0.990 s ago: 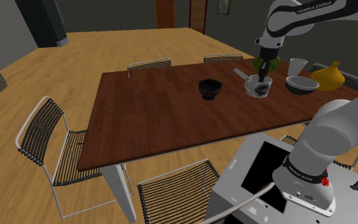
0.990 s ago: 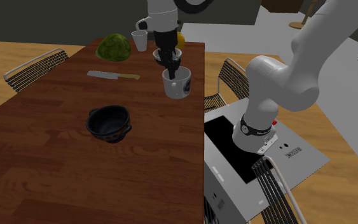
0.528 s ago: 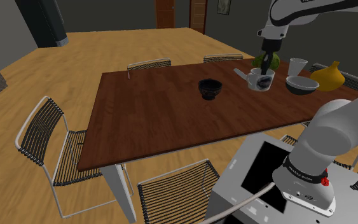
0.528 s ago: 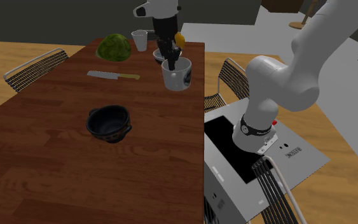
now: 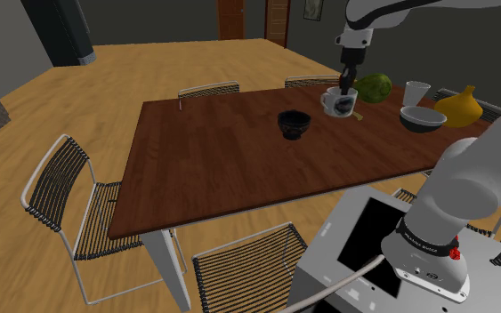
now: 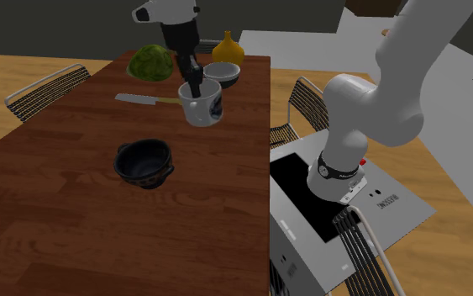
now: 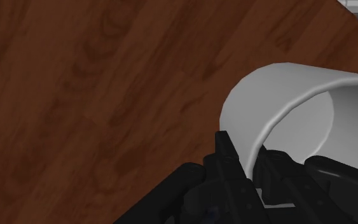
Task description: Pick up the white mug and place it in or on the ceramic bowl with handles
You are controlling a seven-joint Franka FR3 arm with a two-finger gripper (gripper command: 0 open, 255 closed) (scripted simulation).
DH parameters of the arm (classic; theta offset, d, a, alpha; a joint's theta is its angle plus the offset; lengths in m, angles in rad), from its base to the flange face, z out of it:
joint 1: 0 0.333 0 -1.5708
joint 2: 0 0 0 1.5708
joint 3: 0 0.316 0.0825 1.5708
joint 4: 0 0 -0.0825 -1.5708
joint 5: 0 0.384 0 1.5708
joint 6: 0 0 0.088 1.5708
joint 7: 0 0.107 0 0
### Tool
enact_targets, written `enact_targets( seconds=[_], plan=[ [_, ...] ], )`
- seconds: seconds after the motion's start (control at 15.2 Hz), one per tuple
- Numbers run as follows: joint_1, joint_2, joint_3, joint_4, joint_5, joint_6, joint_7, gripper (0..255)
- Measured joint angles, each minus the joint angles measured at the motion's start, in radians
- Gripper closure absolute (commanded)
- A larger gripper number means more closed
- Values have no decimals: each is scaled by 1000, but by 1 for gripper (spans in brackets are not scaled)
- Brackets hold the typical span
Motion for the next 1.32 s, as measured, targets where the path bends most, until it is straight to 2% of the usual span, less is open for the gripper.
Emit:
enact_targets(
  seconds=[0.53,0.86,0.99,1.32],
  plan=[
    [50,320,-3,324,143,-32,-10,255],
    [35,535,2,586,236,-100,-25,255],
    [31,572,6,616,251,-97,-26,255],
    [32,581,9,567,255,-41,-30,255]
  ],
)
